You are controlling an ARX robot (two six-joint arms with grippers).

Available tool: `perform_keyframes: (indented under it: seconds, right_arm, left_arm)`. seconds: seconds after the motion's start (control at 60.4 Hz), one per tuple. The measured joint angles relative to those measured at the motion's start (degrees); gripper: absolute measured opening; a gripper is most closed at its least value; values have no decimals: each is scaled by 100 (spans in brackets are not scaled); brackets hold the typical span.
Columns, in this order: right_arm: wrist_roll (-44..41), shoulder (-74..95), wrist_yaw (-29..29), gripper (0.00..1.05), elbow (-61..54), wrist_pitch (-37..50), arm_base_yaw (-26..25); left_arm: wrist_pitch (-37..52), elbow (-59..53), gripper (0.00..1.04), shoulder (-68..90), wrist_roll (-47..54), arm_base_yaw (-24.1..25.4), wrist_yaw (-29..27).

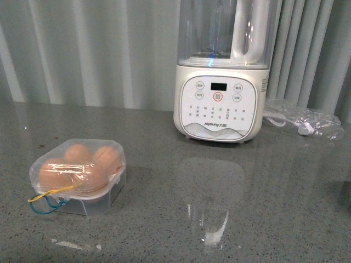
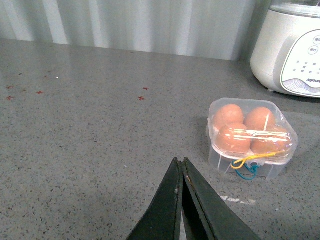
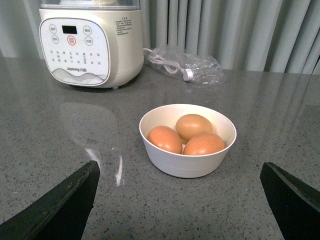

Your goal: Put egg into box

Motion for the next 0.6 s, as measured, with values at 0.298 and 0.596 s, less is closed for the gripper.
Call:
perform_keyframes:
  seconds: [0.298,0.596]
  right_arm:
    - [0,0,-2,98,0,0,0]
    - [0,0,0,98,0,0,0]
  left_arm:
    - [-201,-378,4,-586,-4,-669,-625]
    - [-498,-601,4,-1108,-4,-669,-629]
